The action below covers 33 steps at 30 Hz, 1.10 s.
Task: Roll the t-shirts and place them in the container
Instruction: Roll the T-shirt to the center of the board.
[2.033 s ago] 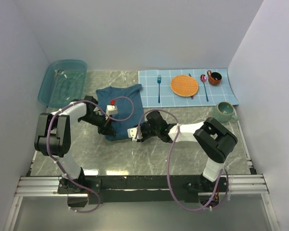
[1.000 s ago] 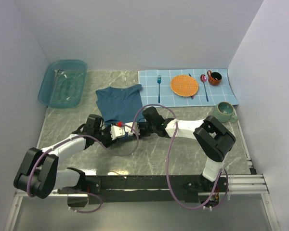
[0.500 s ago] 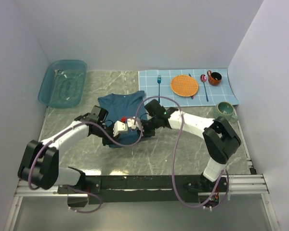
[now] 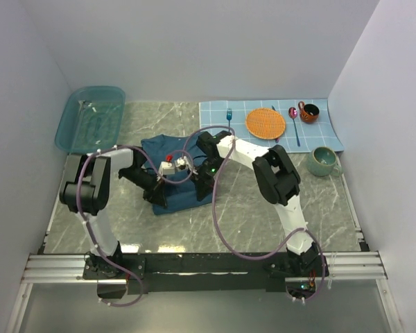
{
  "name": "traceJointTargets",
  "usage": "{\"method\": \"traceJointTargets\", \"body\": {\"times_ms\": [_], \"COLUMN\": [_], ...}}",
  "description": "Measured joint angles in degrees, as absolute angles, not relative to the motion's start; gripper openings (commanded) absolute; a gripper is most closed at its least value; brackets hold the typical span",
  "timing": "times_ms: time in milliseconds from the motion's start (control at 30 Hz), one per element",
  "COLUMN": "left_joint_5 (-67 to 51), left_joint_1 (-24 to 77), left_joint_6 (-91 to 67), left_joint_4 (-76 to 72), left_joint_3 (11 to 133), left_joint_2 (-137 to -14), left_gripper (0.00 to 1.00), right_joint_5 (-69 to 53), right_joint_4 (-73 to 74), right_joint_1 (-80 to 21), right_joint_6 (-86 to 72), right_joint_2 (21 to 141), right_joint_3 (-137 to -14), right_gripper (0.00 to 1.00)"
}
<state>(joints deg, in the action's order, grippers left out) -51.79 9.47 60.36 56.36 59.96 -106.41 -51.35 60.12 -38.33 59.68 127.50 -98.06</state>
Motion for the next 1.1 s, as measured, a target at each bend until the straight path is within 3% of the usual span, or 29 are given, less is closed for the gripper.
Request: {"method": "traceJointTargets", "body": {"times_ms": [300, 467, 633, 967, 1100], "left_joint_5": [-53.08, -54.72, -56.23, -46.33, -44.47], "left_joint_1": [7.94, 6.28, 3.18, -9.02, -8.97], "left_joint_6": [59.72, 54.83, 49.95, 38.92, 40.14], "left_joint_4": [61.87, 62.87, 62.04, 50.00, 46.96], "left_joint_3": [65.54, 66.89, 67.07, 64.99, 60.45], "left_joint_2": [-113.54, -116.25, -115.63, -95.68, -85.17], "left_gripper": [0.28, 0.46, 0.52, 0.64, 0.70], "right_joint_5": [-55.07, -58.41, -61.52, -63.13, -62.46], "right_joint_4": [65.45, 71.40, 75.46, 74.52, 73.30], "right_joint_1": [-36.88, -35.31, -34.33, -33.85, -33.85], "right_joint_6": [57.39, 52.88, 46.96, 38.65, 33.95], "right_joint_2": [133.29, 140.81, 146.76, 148.68, 148.68], "right_joint_3": [-103.53, -112.31, -119.96, -121.60, -121.51], "right_gripper": [0.00, 0.00, 0.00, 0.00, 0.00]}}
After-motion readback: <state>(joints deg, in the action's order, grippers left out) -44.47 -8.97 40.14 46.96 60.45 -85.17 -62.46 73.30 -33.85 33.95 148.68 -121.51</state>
